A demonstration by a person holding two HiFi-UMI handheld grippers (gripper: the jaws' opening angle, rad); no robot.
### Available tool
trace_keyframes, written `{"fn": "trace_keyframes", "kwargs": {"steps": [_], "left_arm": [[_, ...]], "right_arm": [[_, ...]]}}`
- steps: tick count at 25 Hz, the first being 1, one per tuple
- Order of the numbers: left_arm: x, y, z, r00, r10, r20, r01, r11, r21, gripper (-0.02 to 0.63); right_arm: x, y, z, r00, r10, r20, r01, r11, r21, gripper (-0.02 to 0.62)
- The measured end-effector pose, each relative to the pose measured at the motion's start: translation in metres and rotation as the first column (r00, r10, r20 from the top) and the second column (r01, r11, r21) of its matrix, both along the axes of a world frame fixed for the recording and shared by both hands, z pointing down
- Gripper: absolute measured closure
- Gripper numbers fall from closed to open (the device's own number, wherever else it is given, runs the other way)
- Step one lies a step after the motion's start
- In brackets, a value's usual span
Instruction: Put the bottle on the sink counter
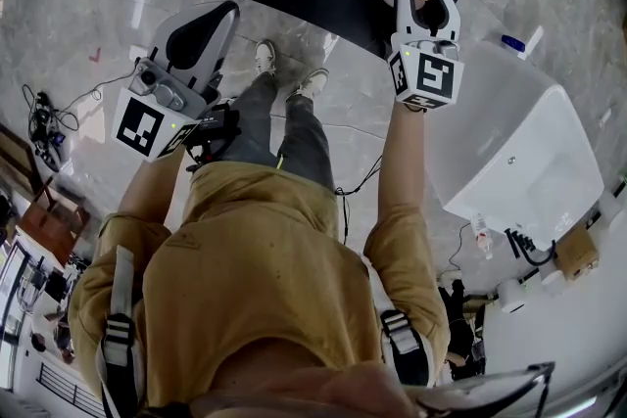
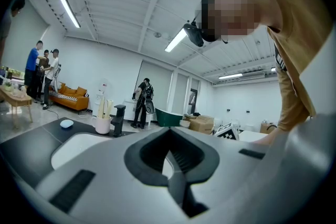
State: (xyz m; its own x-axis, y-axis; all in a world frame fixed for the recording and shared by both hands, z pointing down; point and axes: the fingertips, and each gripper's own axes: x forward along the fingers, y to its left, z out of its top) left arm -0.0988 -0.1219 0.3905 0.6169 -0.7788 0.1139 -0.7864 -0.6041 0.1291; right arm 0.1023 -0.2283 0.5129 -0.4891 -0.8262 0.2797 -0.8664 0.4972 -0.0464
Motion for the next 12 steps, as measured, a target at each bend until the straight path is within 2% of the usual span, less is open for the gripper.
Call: {"fn": "trace_keyframes", "kwargs": {"steps": [12], "left_arm": [[-0.0032, 0.0003, 0.0087, 1.000, -0.009, 0.016, 0.009, 1.000, -0.015, 0.604]], "right_arm": [[0.0046, -0.0015, 0.0062, 1.000, 0.018, 0.013, -0.018, 1.000, 0.005, 0.476]]}}
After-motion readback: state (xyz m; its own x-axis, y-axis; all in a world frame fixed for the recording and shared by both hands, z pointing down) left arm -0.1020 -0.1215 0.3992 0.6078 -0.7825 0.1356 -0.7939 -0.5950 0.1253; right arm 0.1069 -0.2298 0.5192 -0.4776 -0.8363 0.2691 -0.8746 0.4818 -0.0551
